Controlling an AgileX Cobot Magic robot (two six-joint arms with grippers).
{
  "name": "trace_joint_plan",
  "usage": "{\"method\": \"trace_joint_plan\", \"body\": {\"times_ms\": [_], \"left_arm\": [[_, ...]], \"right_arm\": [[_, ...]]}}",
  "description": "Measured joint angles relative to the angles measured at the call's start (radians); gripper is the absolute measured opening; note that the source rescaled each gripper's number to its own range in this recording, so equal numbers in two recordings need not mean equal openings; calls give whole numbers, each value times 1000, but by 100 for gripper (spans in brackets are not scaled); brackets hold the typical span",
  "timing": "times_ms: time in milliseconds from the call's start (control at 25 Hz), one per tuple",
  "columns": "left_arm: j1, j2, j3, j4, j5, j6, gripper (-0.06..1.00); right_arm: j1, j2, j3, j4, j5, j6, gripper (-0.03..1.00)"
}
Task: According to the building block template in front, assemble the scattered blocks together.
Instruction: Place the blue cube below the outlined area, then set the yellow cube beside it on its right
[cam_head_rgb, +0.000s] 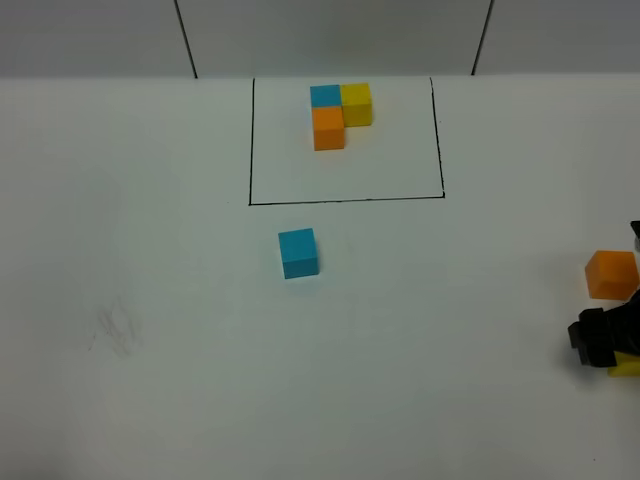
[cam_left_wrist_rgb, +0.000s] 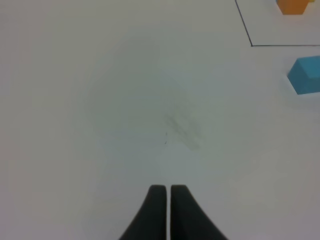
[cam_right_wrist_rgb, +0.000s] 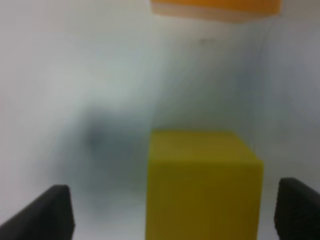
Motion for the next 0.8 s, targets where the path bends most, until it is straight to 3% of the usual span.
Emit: {"method": "trace_joint_plan", "body": {"times_ms": [240, 480, 800], "left_arm": [[0, 0, 0, 0, 0, 0, 0], [0, 0, 0, 0, 0, 0, 0], [0, 0, 0, 0, 0, 0, 0]], "right_arm": [[0, 34, 0, 0, -1, -1, 90], [0, 38, -1, 0, -6, -1, 54], [0, 33, -1, 17, -3, -40, 54]]}}
